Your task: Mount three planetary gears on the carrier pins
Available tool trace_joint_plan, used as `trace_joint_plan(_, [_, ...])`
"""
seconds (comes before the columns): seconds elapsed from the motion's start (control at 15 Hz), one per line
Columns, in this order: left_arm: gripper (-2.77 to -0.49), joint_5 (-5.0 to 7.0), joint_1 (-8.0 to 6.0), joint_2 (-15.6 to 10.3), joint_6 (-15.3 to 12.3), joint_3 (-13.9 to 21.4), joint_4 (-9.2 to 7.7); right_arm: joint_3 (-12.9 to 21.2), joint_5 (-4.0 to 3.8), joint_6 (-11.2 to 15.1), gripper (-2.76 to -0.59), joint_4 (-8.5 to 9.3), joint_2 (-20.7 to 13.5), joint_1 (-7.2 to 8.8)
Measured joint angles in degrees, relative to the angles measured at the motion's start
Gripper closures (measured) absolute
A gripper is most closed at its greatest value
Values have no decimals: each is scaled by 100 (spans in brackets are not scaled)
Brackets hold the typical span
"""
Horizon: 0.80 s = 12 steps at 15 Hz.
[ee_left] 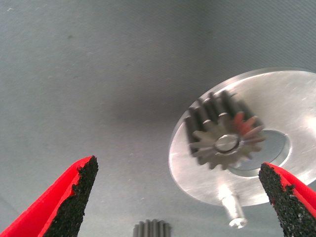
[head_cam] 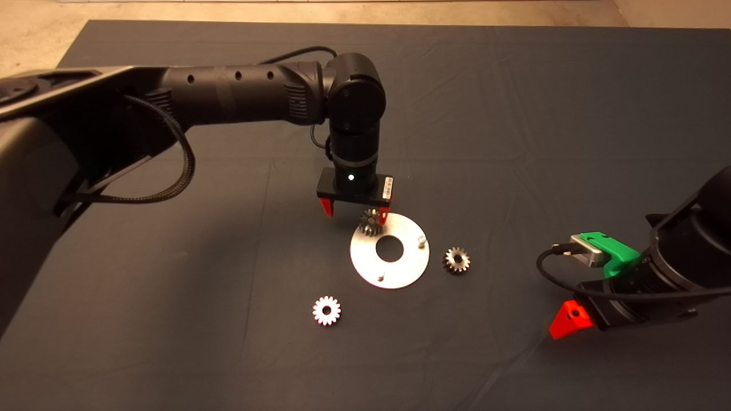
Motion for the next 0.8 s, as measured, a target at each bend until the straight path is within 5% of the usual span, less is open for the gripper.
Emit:
trace_joint_plan(0.27, [-233, 2, -2, -409, -197, 357, 2, 0, 0, 0, -276, 2, 0, 0])
trace_joint_plan(0.53, [-233, 4, -2, -917, -794, 1375, 2, 0, 2, 0, -276, 1, 2, 0])
trace_joint_plan(0.8, [-233, 9, -2, -1113, -1457, 2113, 260, 0, 2, 0, -276, 1, 7, 0])
